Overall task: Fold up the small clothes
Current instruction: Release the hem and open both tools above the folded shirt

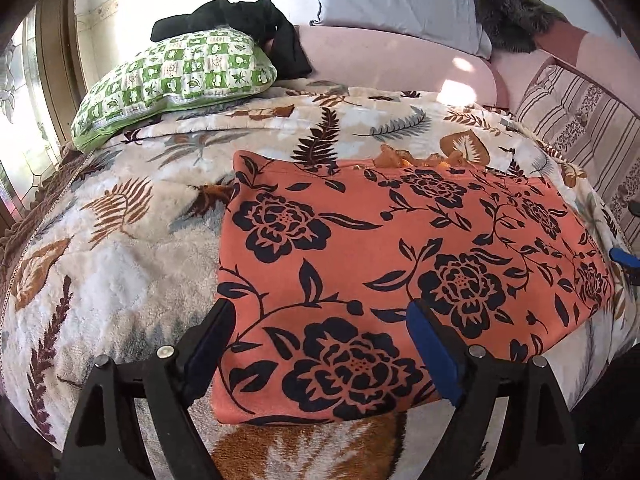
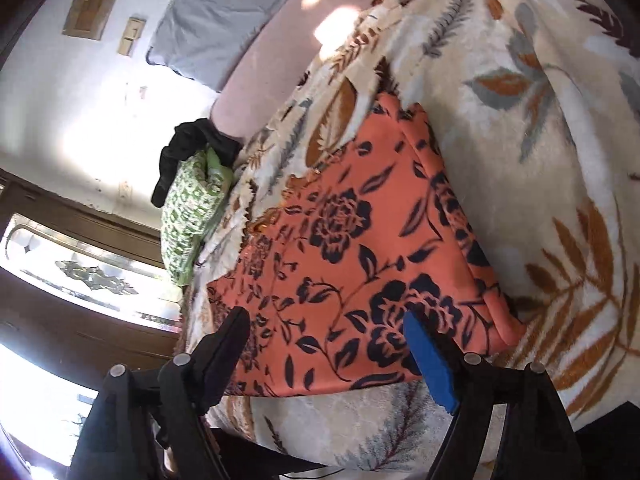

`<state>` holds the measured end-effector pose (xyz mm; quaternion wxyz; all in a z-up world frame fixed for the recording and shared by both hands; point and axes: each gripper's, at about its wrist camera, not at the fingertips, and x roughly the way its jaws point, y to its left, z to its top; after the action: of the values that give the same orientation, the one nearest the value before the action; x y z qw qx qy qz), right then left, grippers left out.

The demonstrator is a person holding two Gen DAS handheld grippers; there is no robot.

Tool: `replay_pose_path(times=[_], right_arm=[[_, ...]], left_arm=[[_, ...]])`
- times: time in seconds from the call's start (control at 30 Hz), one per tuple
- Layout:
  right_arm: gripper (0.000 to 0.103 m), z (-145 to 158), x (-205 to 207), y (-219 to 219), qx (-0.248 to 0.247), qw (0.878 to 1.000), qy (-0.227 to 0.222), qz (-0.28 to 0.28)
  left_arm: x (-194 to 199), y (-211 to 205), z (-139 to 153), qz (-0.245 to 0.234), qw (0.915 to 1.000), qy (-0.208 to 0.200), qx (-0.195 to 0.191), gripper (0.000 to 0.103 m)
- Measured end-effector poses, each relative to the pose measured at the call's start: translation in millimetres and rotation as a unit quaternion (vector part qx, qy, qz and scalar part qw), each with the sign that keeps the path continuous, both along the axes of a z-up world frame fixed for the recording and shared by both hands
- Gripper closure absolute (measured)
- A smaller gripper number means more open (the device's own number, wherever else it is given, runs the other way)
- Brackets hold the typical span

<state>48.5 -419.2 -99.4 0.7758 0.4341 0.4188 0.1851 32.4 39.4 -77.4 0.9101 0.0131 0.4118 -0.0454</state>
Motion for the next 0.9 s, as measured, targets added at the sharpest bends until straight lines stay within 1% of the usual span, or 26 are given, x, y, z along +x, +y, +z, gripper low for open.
replay_pose_path(times=[0.03,0.1,0.13,0.2,0.23,0.27,0.3,0.33,0.37,0.43,0.5,0.57,0.6,0.63,0.67,0.7,0.73,0.77,0.83,0.9], right_arm=[[0.017,2,8,0,0.007,1.000,-0.003,0.000],[0.017,3,27,1,0.014,1.000,-0.004,0.007],[0.017,0,39,1,0.021,1.000,-0.002,0.011],[0.017,-15,65,-2,0.043,0.999,0.006,0.019],[0.017,-27,77,-7,0.027,0.999,0.019,0.006],[0.017,-45,86,-16,0.004,0.998,0.053,-0.023],[0.018,-61,87,-27,0.036,0.996,0.070,-0.042],[0.018,-64,86,-35,0.072,0.993,0.070,-0.059],[0.018,-56,85,-37,0.076,0.993,0.068,-0.061],[0.017,-31,86,-31,0.048,0.997,0.034,-0.046],[0.017,-19,96,-25,0.048,0.998,0.018,-0.027],[0.017,-19,112,-19,0.057,0.998,0.012,-0.012],[0.017,-25,121,-20,0.048,0.999,0.017,-0.015],[0.017,-35,132,-21,0.027,0.999,0.031,-0.020],[0.017,-50,141,-26,0.003,0.998,0.058,-0.033],[0.019,-65,143,-34,0.024,0.995,0.078,-0.056],[0.019,-68,139,-41,0.059,0.992,0.079,-0.081],[0.019,-59,136,-42,0.059,0.992,0.075,-0.086],[0.017,-35,127,-32,0.031,0.996,0.047,-0.069],[0.017,-26,118,-21,0.041,0.998,0.029,-0.037]], left_arm=[[2,-1,-6,-0.004,0.9999,0.014,0.002,0.016],[7,-4,-23,-0.004,0.9989,0.044,0.015,0.016],[8,-4,-29,-0.002,0.9986,0.047,0.023,0.016],[6,-3,-32,-0.002,0.9990,0.038,0.022,0.014],[7,-3,-32,-0.002,0.9990,0.039,0.021,0.014],[8,-3,-31,-0.002,0.9990,0.041,0.020,0.014],[9,-3,-31,-0.003,0.9989,0.042,0.021,0.013],[10,-2,-32,-0.003,0.9989,0.042,0.020,0.013],[10,0,-32,-0.002,0.9990,0.041,0.016,0.012],[10,0,-35,0.000,0.9992,0.038,0.014,0.010],[11,-2,-35,-0.003,0.9992,0.034,0.021,0.007],[11,-2,-36,-0.006,0.9992,0.033,0.021,0.007],[11,-1,-36,-0.007,0.9992,0.034,0.018,0.007],[12,-1,-35,-0.008,0.9992,0.035,0.016,0.007],[12,0,-35,-0.009,0.9992,0.035,0.015,0.007],[12,0,-35,-0.010,0.9991,0.037,0.016,0.007],[12,0,-35,-0.012,0.9991,0.037,0.015,0.007],[12,1,-35,-0.012,0.9992,0.035,0.012,0.007],[12,1,-36,-0.012,0.9993,0.032,0.013,0.007],[11,0,-36,-0.010,0.9994,0.031,0.014,0.006]])
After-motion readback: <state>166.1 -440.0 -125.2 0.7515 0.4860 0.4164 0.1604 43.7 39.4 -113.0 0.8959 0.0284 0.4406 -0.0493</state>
